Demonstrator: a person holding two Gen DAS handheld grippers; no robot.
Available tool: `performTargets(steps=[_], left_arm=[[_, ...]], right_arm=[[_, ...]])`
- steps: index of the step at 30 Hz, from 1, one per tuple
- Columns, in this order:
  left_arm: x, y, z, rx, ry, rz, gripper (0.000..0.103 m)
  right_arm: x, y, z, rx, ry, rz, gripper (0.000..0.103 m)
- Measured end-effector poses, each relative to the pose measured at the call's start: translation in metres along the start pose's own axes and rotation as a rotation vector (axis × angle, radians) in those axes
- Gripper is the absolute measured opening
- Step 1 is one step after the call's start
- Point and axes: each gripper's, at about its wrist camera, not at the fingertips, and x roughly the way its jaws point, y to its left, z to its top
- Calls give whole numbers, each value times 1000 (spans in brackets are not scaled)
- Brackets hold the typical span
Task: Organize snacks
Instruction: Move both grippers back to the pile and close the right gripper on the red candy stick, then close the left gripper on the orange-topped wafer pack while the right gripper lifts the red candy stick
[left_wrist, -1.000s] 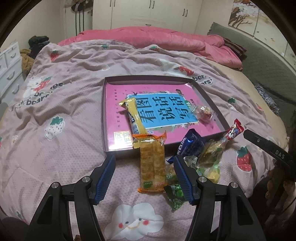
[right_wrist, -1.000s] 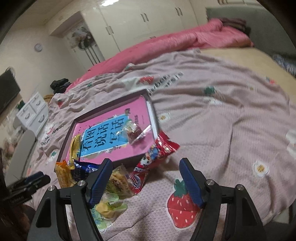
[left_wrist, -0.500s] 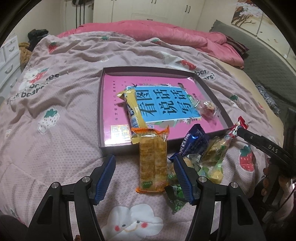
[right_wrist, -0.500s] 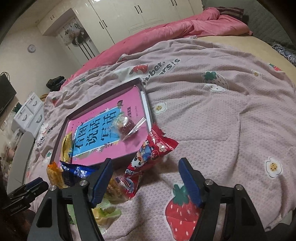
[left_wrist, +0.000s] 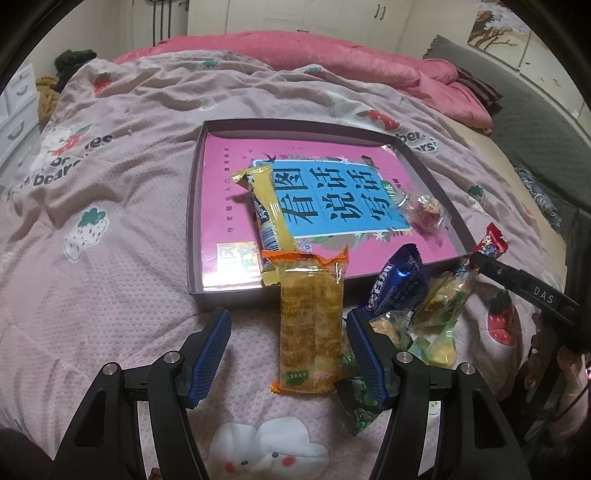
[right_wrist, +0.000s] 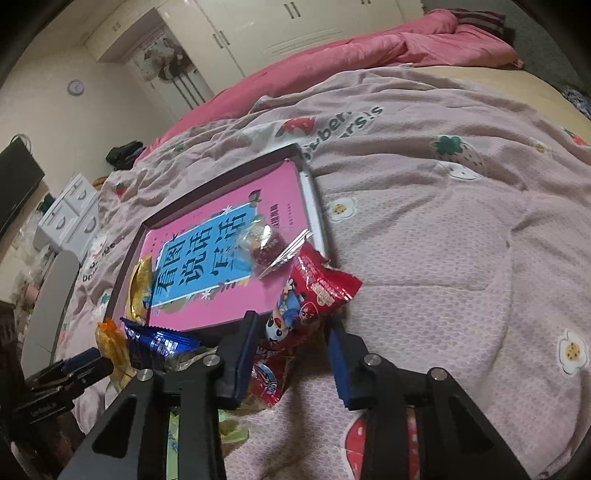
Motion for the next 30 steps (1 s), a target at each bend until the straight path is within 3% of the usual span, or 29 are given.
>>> performTargets(steps=[4, 11, 23, 24, 27, 30], left_arm=[[2, 0, 2, -6, -1, -1, 67], [7, 0, 3, -14, 7, -3, 67], [16, 2, 7, -55, 10, -31, 66], [18, 2, 7, -60, 16, -30, 65], [21, 0, 6, -60, 30, -47, 39], [20, -3, 6, -45, 28, -49, 35]], right_arm=[[3, 6, -1, -39, 10, -4, 34], [3, 9, -2, -64, 12, 14, 23], [-20, 19, 4, -135, -93, -19, 21], [-22, 20, 4, -139, -102, -20, 21], [-27, 23, 6, -158, -124, -31, 21], [-31, 27, 7, -183, -145, -34, 21]])
